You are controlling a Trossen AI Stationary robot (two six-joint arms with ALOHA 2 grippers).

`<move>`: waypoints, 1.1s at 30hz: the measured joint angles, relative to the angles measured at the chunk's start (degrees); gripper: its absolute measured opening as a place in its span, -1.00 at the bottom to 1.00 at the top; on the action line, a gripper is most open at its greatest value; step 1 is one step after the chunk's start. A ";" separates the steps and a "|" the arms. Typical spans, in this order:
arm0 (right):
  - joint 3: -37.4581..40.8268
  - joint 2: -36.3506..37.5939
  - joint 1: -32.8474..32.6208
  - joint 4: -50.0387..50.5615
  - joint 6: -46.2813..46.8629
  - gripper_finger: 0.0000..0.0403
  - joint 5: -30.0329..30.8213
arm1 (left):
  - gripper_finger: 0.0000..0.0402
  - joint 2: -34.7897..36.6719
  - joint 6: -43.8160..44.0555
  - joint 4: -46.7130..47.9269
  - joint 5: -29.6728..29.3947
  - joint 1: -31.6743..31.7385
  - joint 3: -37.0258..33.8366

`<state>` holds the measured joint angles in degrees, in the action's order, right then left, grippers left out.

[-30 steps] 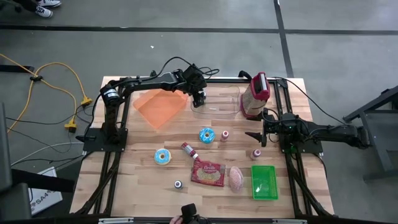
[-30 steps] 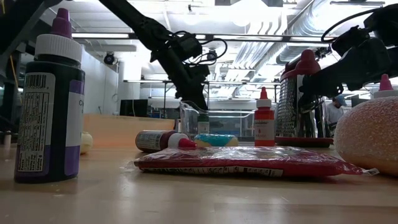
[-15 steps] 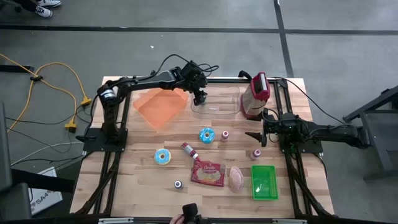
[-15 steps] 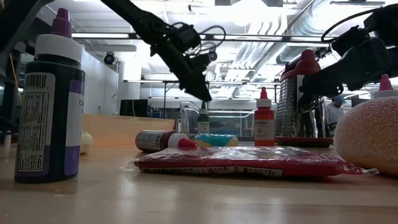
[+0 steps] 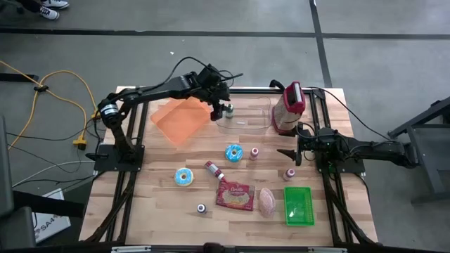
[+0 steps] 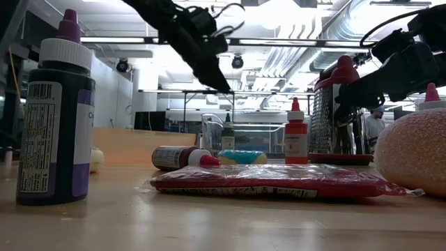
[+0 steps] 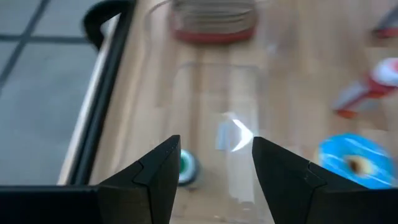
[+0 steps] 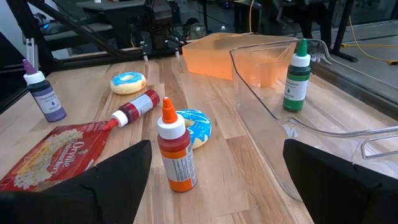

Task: Pick & Place Food Item
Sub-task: Put the violet food coloring bottle into the transparent bin

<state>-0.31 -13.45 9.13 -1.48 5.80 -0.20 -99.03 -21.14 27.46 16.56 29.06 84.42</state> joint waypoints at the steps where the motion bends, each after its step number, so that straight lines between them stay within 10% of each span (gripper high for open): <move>1: 0.01 0.00 0.01 0.00 0.00 0.75 0.02 | -0.03 0.78 -1.17 1.61 1.42 0.00 0.00; 19: 0.01 0.00 0.01 0.00 0.00 0.75 0.01 | -0.03 7.77 -16.26 21.33 8.79 -15.04 0.02; 33: 0.00 0.01 0.00 -0.09 0.00 0.75 0.02 | -0.03 10.95 -5.20 26.59 3.84 -22.64 -0.07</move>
<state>-0.30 -13.44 9.13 -1.56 5.80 -0.17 -88.09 -26.34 54.05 20.40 6.42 84.36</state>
